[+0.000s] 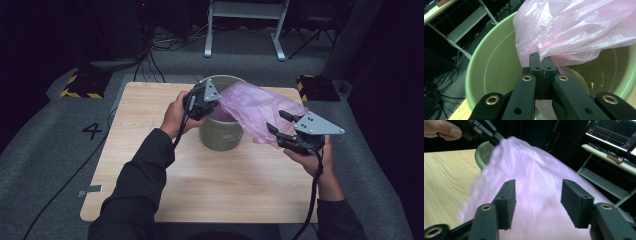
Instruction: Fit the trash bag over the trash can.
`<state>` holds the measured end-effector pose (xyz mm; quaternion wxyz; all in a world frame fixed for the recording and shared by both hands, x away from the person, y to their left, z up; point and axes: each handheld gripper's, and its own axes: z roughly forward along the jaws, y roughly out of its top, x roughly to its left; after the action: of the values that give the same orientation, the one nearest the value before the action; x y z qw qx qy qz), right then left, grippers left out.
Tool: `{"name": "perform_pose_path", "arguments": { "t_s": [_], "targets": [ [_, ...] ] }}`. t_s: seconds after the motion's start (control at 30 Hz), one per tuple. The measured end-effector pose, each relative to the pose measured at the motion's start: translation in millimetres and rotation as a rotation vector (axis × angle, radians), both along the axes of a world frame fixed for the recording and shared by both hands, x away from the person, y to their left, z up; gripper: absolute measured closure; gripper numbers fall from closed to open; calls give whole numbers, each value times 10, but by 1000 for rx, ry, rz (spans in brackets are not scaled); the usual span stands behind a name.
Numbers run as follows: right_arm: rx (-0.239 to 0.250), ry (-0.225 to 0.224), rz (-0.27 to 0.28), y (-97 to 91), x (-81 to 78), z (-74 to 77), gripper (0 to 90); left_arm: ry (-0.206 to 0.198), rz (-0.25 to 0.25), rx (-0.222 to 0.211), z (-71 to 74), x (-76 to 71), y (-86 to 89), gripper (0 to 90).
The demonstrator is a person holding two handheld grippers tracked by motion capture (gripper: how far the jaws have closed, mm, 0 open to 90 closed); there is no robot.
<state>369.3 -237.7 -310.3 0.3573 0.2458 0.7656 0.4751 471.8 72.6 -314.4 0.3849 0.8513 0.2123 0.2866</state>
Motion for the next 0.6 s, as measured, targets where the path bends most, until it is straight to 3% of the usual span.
{"name": "perform_pose_path", "arguments": {
  "t_s": [0.23,0.37,0.6],
  "targets": [
    [61,7,30,-197,-77,-66,328,15,28,-18,-40,54,134,898],
    [34,11,53,-233,-80,-155,308,20,41,-38,-74,73,214,898],
    [35,38,70,-315,-9,-310,299,35,69,-84,-105,114,390,873]
  ]
}}
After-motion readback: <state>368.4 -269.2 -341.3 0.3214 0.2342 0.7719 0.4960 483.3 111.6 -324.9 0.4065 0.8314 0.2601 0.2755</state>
